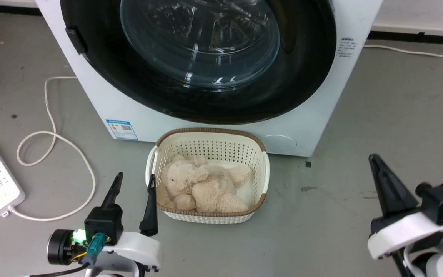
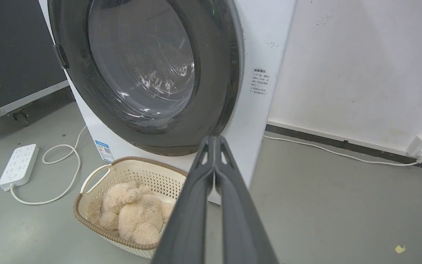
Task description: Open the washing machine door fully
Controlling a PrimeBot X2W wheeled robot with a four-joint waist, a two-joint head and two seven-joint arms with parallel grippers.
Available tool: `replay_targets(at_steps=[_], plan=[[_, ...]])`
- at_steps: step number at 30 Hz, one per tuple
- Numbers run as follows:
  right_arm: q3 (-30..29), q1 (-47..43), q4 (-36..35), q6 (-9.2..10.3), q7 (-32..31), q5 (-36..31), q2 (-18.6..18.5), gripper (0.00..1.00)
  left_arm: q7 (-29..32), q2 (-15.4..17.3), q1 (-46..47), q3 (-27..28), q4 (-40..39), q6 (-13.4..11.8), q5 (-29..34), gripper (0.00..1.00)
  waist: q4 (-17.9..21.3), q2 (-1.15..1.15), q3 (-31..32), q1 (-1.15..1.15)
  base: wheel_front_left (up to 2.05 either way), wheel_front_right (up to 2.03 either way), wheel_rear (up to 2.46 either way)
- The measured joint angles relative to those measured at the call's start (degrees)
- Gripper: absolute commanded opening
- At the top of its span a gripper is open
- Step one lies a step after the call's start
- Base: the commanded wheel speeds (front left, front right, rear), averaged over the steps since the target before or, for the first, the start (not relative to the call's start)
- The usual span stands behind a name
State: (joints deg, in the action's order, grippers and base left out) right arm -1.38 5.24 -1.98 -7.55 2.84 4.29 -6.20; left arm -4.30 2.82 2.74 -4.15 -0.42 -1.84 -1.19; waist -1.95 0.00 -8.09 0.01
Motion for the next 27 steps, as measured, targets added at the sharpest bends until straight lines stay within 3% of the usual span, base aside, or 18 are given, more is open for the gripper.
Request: replay_targets(at_steps=[18, 27], plan=[[-6.38, 16.43, 3.68, 0.01, -9.15, 17.24, -1.51, 0.0, -2.49, 0.0, 3.02, -2.23, -1.27, -1.22, -0.58, 1.0, -2.58, 0.0, -5.48, 0.0, 0.0, 0.0, 0.0], [-11.45, 27.23, 9.93, 0.01, -15.37, 24.76, -1.31, 0.0, -3.43, -0.01, 4.21, -2.99, -2.3, -2.11, -0.97, 1.0, -4.49, 0.0, -8.65, 0.0, 0.0, 0.0, 0.0]])
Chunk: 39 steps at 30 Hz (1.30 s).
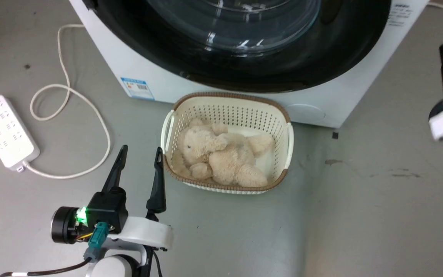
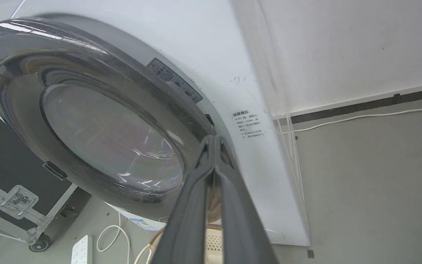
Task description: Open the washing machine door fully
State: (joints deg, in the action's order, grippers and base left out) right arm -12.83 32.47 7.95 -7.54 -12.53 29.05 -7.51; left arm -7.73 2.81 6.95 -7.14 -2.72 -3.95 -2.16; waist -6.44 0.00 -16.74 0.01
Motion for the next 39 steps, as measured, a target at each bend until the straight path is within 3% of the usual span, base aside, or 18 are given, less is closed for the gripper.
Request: replay_targets(at_steps=[7, 18, 29, 31, 39], plan=[[-5.66, 12.06, 9.29, 0.01, -8.91, 5.17, 0.27, 0.0, -1.04, 0.01, 0.58, -1.51, -0.86, -1.0, -0.43, 1.0, -2.03, 0.0, -3.36, 0.0, 0.0, 0.0, 0.0], [-14.72, 28.11, 21.34, 0.02, -23.8, 6.89, -0.66, 0.0, -2.7, 0.01, 2.25, -3.76, -1.46, -2.52, -1.09, 1.0, -5.01, 0.0, -7.38, 0.0, 0.0, 0.0, 0.0], [-22.29, 36.0, 24.4, 0.02, -32.6, 5.77, -0.3, 0.0, -4.01, 0.01, 3.89, -5.55, -2.14, -3.65, -1.68, 1.0, -7.05, 0.0, -10.49, 0.0, 0.0, 0.0, 0.0], [-24.82, 36.76, 23.85, 0.04, -36.76, 5.77, 0.26, 0.0, -4.5, 0.01, 4.0, -6.23, -1.98, -4.05, -2.1, 1.0, -7.61, 0.0, -10.82, 0.0, 0.0, 0.0, 0.0], [-28.96, 33.42, 22.42, 0.14, -45.0, 7.95, 2.54, 0.0, -5.5, 0.08, 4.3, -6.38, -1.1, -4.1, -1.97, 1.0, -7.45, 0.0, -7.78, -0.01, 0.0, 0.0, 0.0]])
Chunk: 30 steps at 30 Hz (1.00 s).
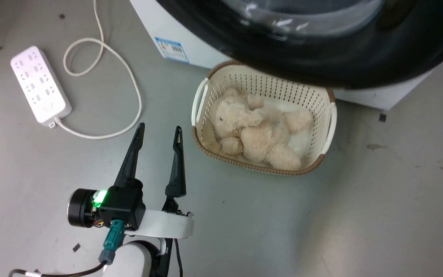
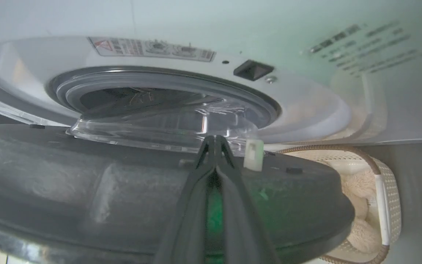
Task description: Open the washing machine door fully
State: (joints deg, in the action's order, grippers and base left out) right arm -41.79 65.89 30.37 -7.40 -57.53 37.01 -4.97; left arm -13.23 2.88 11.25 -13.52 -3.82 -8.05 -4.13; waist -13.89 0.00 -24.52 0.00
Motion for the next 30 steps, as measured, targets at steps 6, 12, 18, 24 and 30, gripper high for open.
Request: replay_targets(at_steps=[6, 12, 18, 24, 30], plan=[[0.24, -5.94, -1.64, -0.02, -7.56, 4.97, 1.16, 0.0, -0.71, 0.14, -0.41, -0.29, 1.49, 0.36, 0.24, 1.0, 0.38, 0.0, 3.16, 0.0, 0.0, 0.0, 0.0], [7.44, -13.15, 0.7, -0.02, -11.39, 17.08, 1.32, 0.0, -1.41, 0.42, -2.9, -0.73, 3.27, 1.21, 0.23, 1.0, 0.69, 0.0, 6.9, -0.01, 0.0, 0.0, 0.0], [21.78, -23.74, 0.26, -0.03, -8.73, 29.43, 1.68, 0.0, -1.46, 1.77, -6.33, -0.77, 4.65, 2.54, 0.24, 1.0, 1.22, 0.0, 11.44, -0.01, 0.0, 0.0, 0.0], [35.49, -33.66, -3.63, -0.03, -4.05, 39.96, 1.69, 0.0, -1.46, 1.78, -9.56, -0.89, 5.43, 3.49, -0.19, 1.0, 1.2, 0.0, 15.5, -0.01, 0.0, 0.0, 0.0], [48.54, -40.56, -5.99, -0.03, 2.08, 47.47, 1.81, 0.0, -1.46, 1.66, -11.72, -1.0, 5.64, 4.44, -0.93, 1.0, 0.58, 0.0, 17.4, -0.01, 0.0, 0.0, 0.0]])
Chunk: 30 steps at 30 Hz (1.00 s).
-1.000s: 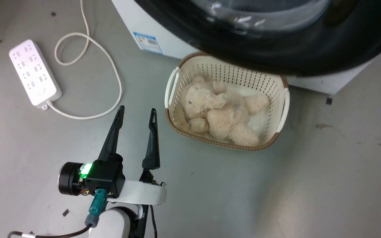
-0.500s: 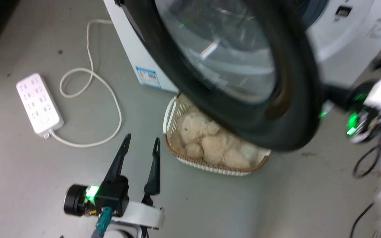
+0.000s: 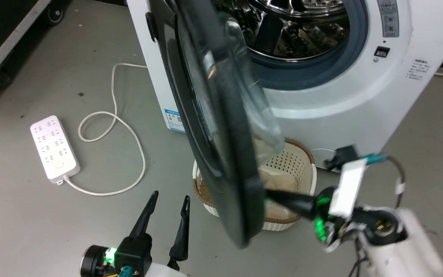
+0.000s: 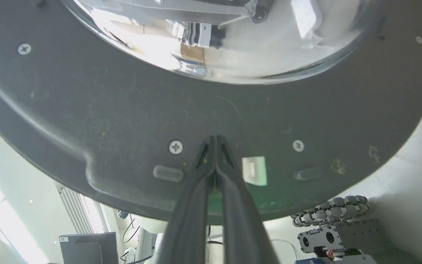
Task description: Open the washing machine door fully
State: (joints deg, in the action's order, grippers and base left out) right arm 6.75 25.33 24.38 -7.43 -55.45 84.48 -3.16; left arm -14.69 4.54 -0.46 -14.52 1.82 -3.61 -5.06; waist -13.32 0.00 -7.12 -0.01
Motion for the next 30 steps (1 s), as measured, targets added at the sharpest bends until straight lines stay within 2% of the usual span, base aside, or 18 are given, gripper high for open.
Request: replay_targets(at_steps=[4, 5, 6, 9, 11, 15, 18, 22, 26, 30], plan=[[4.69, -1.65, -0.68, 0.0, 4.1, 1.87, 0.12, 0.0, 0.0, -0.11, -0.58, 0.32, 0.2, 0.69, -0.56, 1.0, -0.48, 0.0, 0.71, 0.0, 0.0, 0.0, 0.0], [5.33, -1.64, -0.82, 0.0, 7.91, 1.32, 0.18, 0.38, 0.0, -0.18, -0.57, 0.8, 0.21, 0.7, -0.94, 1.0, -0.32, 0.0, 1.26, 0.01, 0.0, 0.0, 0.0], [5.1, -1.64, -0.81, 0.0, 9.13, 0.53, 0.19, 1.0, 0.0, -0.19, -0.57, 0.91, 0.27, 0.74, -1.04, 1.0, -0.19, 0.0, 1.5, 0.01, 0.0, 0.0, 0.0], [3.11, -1.83, -1.87, 0.01, 13.35, -1.49, -0.07, 1.0, 0.0, -0.24, -0.57, 1.66, 0.49, 0.77, -1.2, 1.0, 0.39, 0.0, 2.56, 0.01, 0.0, 0.0, 0.0], [2.7, -2.2, -5.44, 0.0, 18.46, -6.75, -1.69, 1.0, 0.0, -0.25, -0.6, 2.61, 0.51, 0.75, -1.52, 1.0, 1.2, 0.0, 3.18, 0.01, 0.0, 0.0, 0.0], [4.41, -4.32, -13.57, 0.0, 32.25, -22.48, -9.95, 1.0, 0.0, -0.25, -0.64, 4.41, 0.62, 0.77, -2.18, 1.0, 3.38, 0.0, 4.26, 0.01, 0.0, 0.0, 0.0], [7.78, -7.95, -17.74, 0.0, 43.7, -33.04, -15.97, 1.0, 0.0, -0.32, -0.64, 5.21, 0.88, 0.83, -2.19, 1.0, 4.81, 0.0, 5.24, 0.01, 0.0, 0.0, 0.0], [8.93, -12.43, -19.74, -0.01, 58.21, -48.02, -21.03, 1.0, 0.0, -0.23, -0.74, 7.2, 0.87, 0.86, -2.32, 1.0, 7.0, 0.0, 6.27, 0.01, 0.0, 0.0, 0.0], [2.94, -17.87, -20.5, -0.01, 66.66, -59.91, -19.42, 1.0, 0.0, -0.29, -1.54, 7.94, 0.71, 1.15, -2.61, 1.0, 9.08, 0.0, 6.98, 0.01, 0.0, 0.0, 0.0], [-3.25, -23.63, -24.42, -0.01, 69.08, -71.04, -14.1, 1.0, 0.0, -0.44, -2.53, 7.95, 0.78, 1.74, -2.6, 1.0, 10.3, 0.0, 7.22, 0.01, 0.0, 0.0, 0.0]])
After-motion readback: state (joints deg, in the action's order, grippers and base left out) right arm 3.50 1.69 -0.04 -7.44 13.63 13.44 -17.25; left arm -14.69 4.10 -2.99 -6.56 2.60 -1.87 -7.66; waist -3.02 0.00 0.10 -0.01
